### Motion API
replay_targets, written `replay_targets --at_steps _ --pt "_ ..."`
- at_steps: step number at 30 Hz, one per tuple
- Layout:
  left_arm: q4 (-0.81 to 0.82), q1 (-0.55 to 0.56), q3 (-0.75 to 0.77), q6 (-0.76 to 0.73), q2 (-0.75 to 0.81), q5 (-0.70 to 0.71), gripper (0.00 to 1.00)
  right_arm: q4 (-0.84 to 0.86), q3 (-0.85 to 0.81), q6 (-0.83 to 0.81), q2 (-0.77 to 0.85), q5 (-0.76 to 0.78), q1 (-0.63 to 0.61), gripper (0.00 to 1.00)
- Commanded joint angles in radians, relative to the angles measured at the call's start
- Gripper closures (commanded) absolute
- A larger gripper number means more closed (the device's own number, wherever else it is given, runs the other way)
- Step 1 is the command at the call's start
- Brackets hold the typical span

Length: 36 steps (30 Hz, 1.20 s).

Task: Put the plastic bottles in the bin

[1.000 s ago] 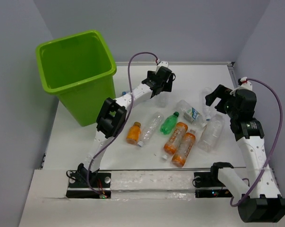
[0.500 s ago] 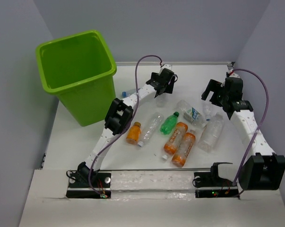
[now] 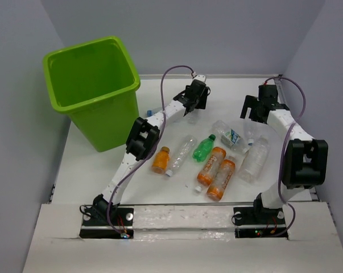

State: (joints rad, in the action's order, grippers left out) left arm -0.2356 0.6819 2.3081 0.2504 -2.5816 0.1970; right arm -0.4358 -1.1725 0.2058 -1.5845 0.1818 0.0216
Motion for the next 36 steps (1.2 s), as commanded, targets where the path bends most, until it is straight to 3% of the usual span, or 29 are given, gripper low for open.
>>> replay_targets --at_steps 1,8,15,20,25,27,31,36 --pt "0.110 -0.007 -0.024 -0.003 0.083 -0.095 0.56 0.031 -0.119 -0.066 -0.109 0.012 0.012 0.00" --pt "0.261 -0.004 -0.095 0.027 0.358 -0.254 0.57 0.039 -0.252 -0.078 -0.294 -0.013 0.043 0.07" --pt "0.315 0.015 -0.091 -0.019 0.641 -0.277 0.59 0.037 -0.377 -0.092 -0.414 -0.047 0.052 0.19" --pt "0.323 0.013 -0.157 -0.092 0.834 -0.159 0.59 0.037 -0.418 -0.086 -0.448 -0.050 0.063 0.52" --pt "0.300 -0.063 -0.274 -0.191 1.056 0.080 0.60 0.155 -0.362 -0.040 -0.332 0.019 0.063 0.60" --pt "0.309 -0.144 -0.360 -0.189 1.113 0.117 0.60 0.183 -0.334 -0.016 -0.266 0.024 0.063 0.65" --pt "0.398 -0.276 -0.512 -0.180 1.245 0.208 0.60 0.248 -0.299 0.012 -0.071 -0.042 0.054 0.66" --pt "0.444 -0.444 -0.679 -0.110 1.270 0.251 0.60 0.273 -0.280 0.043 0.194 -0.087 -0.035 0.66"
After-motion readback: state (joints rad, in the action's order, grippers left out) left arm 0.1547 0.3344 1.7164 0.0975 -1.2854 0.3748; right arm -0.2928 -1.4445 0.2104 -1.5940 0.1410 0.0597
